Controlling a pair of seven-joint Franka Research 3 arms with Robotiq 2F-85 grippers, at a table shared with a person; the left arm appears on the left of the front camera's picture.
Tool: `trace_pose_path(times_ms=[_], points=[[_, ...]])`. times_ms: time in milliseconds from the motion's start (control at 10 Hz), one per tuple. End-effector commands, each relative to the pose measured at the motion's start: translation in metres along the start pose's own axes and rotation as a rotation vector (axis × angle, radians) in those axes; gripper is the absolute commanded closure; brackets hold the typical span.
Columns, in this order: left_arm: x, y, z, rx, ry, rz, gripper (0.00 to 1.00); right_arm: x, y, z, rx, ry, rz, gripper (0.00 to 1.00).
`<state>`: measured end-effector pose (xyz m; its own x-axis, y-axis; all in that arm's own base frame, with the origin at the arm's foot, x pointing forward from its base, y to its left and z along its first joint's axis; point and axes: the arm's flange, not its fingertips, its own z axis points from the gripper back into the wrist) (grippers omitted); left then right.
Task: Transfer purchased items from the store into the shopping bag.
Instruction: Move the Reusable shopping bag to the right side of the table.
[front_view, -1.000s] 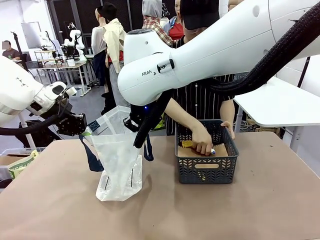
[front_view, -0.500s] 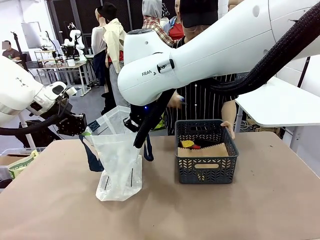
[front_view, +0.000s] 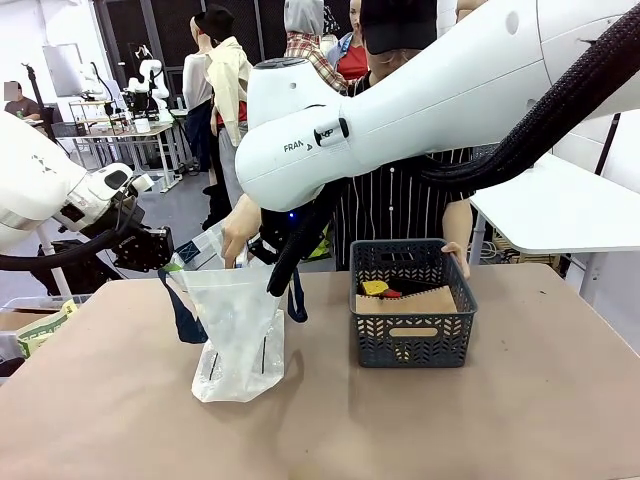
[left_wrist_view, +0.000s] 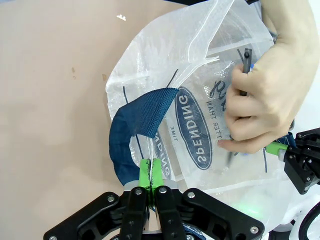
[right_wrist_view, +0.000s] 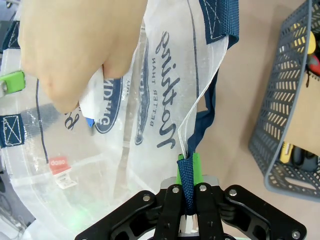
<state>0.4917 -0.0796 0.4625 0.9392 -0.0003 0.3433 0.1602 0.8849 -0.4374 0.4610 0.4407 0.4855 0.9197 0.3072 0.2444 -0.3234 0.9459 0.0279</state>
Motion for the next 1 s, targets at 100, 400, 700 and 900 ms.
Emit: trace_pose_path(times_ms=[100,400,700,900], points=[[-0.0008,0.0006,0.0006,0.004,-0.008,0.006,1.00,-0.0018,-0.0011,-0.0012,-0.003,0.003,0.002,1.00],[-0.0008,0.0006,0.0006,0.004,-0.008,0.006,1.00,-0.0018,-0.0011,-0.0012,-0.003,0.003,0.002,1.00],[-0.0008,0.0006,0.0006,0.004,-0.008,0.006,1.00,-0.0018,-0.0011,-0.0012,-0.003,0.003,0.002,1.00],[-0.0008,0.0006,0.0006,0.004,-0.008,0.006,1.00,-0.0018,-0.0011,-0.0012,-0.003,0.003,0.002,1.00]])
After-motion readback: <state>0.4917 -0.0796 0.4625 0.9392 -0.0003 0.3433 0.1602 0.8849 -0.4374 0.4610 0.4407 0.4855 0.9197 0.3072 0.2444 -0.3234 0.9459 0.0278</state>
